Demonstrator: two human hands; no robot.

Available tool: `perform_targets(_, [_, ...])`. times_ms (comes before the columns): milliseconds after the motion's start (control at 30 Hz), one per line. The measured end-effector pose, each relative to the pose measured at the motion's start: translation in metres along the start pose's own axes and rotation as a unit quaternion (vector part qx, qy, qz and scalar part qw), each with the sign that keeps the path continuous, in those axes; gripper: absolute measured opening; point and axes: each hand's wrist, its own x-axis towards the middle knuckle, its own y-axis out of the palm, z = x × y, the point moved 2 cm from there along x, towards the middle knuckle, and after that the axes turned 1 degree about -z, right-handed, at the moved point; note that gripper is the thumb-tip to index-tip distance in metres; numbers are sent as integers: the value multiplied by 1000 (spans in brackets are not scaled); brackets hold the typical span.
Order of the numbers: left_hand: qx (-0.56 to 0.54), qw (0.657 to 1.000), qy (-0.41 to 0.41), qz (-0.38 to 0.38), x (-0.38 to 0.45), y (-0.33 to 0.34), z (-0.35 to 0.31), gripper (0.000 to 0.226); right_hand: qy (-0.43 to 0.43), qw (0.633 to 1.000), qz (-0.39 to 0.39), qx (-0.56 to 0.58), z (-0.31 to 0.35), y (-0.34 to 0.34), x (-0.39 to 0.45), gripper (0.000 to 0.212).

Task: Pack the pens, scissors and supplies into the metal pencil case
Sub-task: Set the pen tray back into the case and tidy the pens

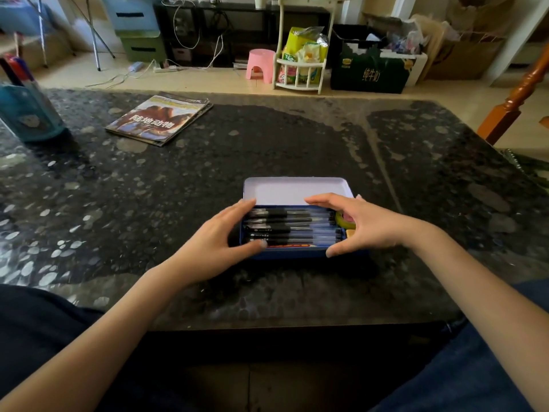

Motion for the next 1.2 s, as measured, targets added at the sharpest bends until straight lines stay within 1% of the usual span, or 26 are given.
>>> perform_targets(33, [-1,1000,4,23,1,4,-2,85,4,1000,2,-13,-1,-1,1,87])
perform_targets(67, [-3,999,7,31,3,6,-2,90,8,1000,6,-18,-1,-2,2,88])
perform_targets(200, [-38,998,-23,40,11,4,0,101,17,1000,23,-1,1,-4,1,92])
perform_targets(400, [-13,996,-13,84,12,11,2,107,13,1000,13,-17,1,-5,1,93])
perform_targets(500, [-37,994,-25,99,13,10,4,110,16,1000,16,-7,1,-3,-1,95])
perform_targets(600, [-73,990,-57,104,16,-1,7,105,24,999,16,17,-1,-1,-1,95])
perform_targets(667, [-29,993,-53,99,18,-9,7,96,43,999,13,30,-3,-4,-2,96])
perform_targets(733, [28,993,-47,104,18,-13,5,93,61,998,12,21,-3,-7,-2,95])
perform_targets(800, [61,990,-48,117,19,-16,4,92,65,998,10,1,0,-5,-2,95])
perform_targets(900, [93,984,-56,143,18,-24,7,92,36,999,10,22,8,7,-1,98])
perform_targets(967, [97,983,-54,149,16,-27,8,92,22,999,27,34,11,12,-1,100])
perform_targets(1100, [94,983,-47,153,14,-24,7,92,57,997,58,15,9,7,-7,108])
perform_targets(1200, [103,981,-50,158,17,-26,7,95,61,995,68,-31,11,6,-8,101])
